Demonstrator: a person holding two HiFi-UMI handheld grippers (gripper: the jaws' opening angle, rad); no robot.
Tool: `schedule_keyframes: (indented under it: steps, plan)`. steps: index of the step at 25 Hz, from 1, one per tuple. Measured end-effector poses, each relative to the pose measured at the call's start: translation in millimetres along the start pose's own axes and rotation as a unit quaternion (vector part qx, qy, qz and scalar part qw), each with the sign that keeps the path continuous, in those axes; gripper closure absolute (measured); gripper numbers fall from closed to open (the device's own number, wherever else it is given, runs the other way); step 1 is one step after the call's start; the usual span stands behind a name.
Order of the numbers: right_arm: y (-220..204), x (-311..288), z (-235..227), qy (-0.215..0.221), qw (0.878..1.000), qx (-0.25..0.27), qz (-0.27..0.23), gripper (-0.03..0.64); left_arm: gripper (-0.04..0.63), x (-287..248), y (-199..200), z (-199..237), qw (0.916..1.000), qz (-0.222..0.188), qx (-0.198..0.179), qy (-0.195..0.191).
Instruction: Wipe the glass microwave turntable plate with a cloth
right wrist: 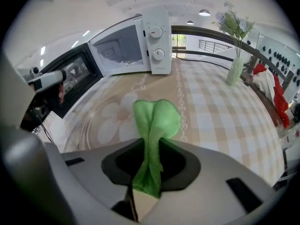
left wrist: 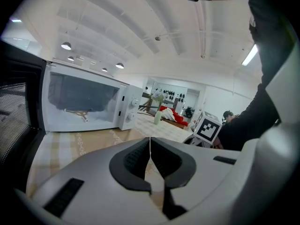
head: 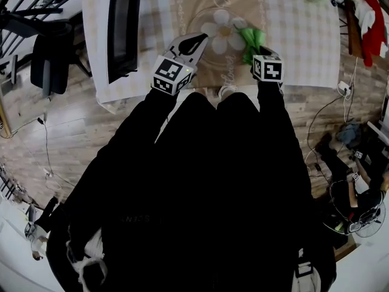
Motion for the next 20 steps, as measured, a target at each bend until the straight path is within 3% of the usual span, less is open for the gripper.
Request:
schedule_keyframes:
  steps: [6, 14, 20]
  plan:
    - [10, -1, 50, 0.082, 0.997, 0.008, -0.007, 0.509, 0.574, 10, -8, 5, 0.9999, 0.003, 0.005, 0.013]
    - [-3, -11, 145, 0.184, 0.978, 0.092, 0.03, 0.509, 0.574, 30, -19, 11, 0.9991, 0.004, 0.015, 0.04]
    - [-16, -25, 180, 0.213, 0.966, 0.137, 0.058, 0.509, 0.574, 45, -30, 12, 0.9977, 0.003, 0.025, 0.062]
Point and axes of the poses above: the fingertips, and each gripper's own axes: x backward along the fingers, z to its left, y out of its top, the point moved 7 cm from there along x, backward along the fingers, and after that the axes turned 2 degrees about -x, right-handed, at the moved point
